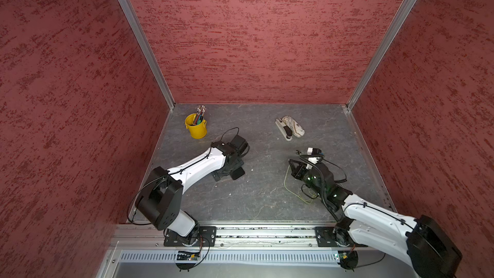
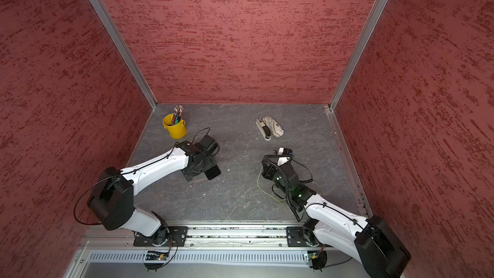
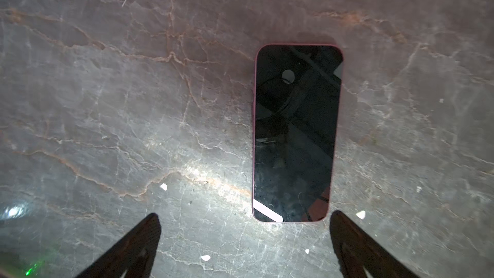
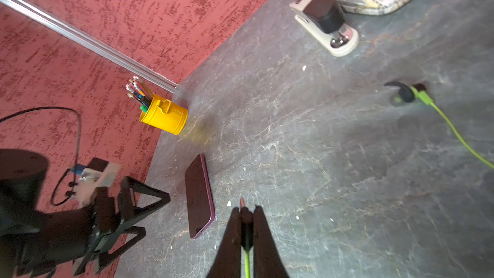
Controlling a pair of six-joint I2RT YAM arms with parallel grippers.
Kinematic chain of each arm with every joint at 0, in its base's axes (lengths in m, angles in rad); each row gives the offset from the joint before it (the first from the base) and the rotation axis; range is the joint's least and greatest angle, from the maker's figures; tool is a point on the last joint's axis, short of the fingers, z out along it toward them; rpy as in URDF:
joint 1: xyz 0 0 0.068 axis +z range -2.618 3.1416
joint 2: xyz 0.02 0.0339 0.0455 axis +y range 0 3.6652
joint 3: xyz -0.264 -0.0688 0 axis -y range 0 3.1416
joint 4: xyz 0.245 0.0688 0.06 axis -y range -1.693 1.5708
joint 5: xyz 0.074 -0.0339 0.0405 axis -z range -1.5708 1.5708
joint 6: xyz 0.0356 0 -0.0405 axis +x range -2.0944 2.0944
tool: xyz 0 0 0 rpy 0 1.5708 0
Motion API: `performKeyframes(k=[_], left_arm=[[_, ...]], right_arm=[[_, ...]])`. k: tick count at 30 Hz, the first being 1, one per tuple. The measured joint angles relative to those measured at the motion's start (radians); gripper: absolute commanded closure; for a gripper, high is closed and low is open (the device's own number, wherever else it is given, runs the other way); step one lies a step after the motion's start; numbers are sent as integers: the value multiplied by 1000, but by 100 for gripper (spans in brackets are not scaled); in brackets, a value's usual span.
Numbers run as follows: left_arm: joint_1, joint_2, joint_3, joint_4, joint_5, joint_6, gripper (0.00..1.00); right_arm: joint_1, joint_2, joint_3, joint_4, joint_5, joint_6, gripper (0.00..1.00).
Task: Plug wired earphones into phones
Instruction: Pick up the phone at the center of the board.
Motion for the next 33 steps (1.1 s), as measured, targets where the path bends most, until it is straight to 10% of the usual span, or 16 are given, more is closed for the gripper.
performKeyframes(k=[33], left_arm=[[-13, 309, 151, 33, 8, 13, 1]], right_arm=[[0, -56, -94, 59, -53, -2, 100]])
